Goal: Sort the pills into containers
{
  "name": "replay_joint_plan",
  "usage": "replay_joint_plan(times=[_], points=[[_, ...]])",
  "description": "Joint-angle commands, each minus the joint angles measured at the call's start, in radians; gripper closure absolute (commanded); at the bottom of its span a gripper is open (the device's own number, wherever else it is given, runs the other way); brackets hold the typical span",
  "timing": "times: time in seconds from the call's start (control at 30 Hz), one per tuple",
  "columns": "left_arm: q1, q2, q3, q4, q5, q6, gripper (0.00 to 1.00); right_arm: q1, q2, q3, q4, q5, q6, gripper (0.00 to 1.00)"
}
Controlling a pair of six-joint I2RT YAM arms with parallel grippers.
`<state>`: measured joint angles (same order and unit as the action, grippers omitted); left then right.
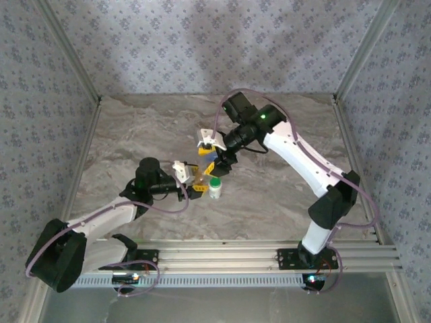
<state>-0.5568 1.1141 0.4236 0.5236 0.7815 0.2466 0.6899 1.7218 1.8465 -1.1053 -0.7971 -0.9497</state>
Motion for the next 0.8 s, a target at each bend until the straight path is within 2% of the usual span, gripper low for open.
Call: replay_joint_plan(times=[0.0,0.07,0.13,0.2,0.27,0.37,0.5,0.6,0.77], points=[[-0.004,-0.038,-0.027,0.042,-0.048,0.017,0.63,0.003,-0.001,0.051,-0.070,-0.010,0.007,0.25],[-0.006,-0.057,-0.055,0.065,-0.098,0.014,0.63,0.005,-0.018,0.049,-0.043,-0.015,0.060,0.24],[-0.010,-0.077,-0.078,0.089,-0.165,0.009,0.64,0.007,-0.046,0.025,0.047,0.014,0.202,0.24],[-0.024,-0.089,-0.118,0.160,-0.272,-0.007,0.64,0.013,-0.084,-0.026,0.205,0.102,0.422,0.24],[-0.040,-0.080,-0.166,0.273,-0.351,-0.037,0.64,0.017,-0.114,-0.092,0.365,0.245,0.746,0.28],[-0.075,-0.055,-0.177,0.305,-0.454,-0.048,0.65,0.015,-0.119,-0.132,0.428,0.424,1.052,0.32],[-0.093,-0.004,-0.192,0.389,-0.611,-0.071,0.67,0.017,-0.112,-0.193,0.463,0.476,1.346,0.35],[-0.094,0.016,-0.192,0.397,-0.672,-0.077,0.72,0.026,-0.101,-0.225,0.491,0.449,1.435,0.36],[-0.094,0.041,-0.183,0.392,-0.695,-0.082,0.72,0.054,-0.070,-0.232,0.499,0.438,1.454,0.37]])
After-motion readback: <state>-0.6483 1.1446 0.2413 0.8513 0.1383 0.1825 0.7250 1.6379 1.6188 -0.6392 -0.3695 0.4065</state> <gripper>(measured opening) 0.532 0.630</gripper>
